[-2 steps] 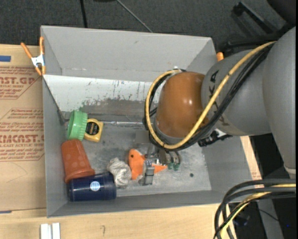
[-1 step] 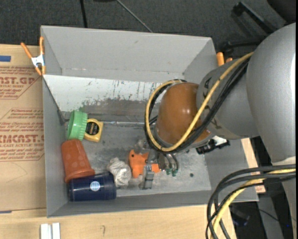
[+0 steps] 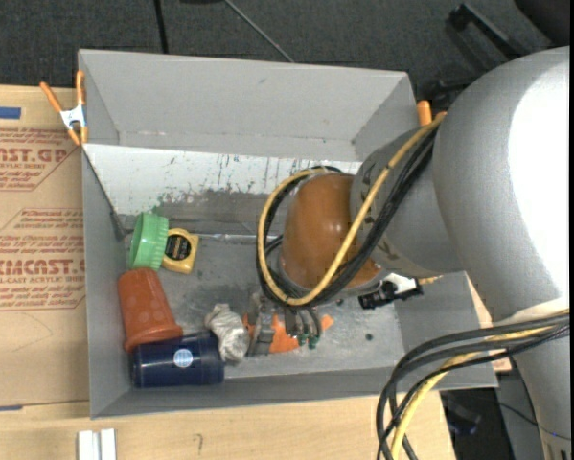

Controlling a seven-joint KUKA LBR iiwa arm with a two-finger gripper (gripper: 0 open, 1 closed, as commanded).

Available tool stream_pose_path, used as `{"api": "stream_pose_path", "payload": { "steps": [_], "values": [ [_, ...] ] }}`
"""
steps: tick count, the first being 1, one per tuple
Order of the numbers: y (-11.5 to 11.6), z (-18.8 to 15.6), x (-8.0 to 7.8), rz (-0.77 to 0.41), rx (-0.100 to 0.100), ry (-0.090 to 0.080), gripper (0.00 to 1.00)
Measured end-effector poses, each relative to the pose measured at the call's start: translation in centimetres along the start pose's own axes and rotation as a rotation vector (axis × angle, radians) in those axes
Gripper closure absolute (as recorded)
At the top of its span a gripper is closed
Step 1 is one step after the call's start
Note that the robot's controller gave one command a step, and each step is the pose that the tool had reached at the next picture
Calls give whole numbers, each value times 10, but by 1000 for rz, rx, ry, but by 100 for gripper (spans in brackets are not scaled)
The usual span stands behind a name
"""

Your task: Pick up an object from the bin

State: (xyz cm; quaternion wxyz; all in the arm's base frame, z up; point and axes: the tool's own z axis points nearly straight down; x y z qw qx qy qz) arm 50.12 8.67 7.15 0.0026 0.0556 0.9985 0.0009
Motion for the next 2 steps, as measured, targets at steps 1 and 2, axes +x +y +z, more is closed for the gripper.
{"api": "stream_pose_path", "payload": {
  "steps": [1,2],
  "values": [
    [0,0,0,0,0,0,100],
    [-6,-130,-22,-27,1,3,100]
  ]
}}
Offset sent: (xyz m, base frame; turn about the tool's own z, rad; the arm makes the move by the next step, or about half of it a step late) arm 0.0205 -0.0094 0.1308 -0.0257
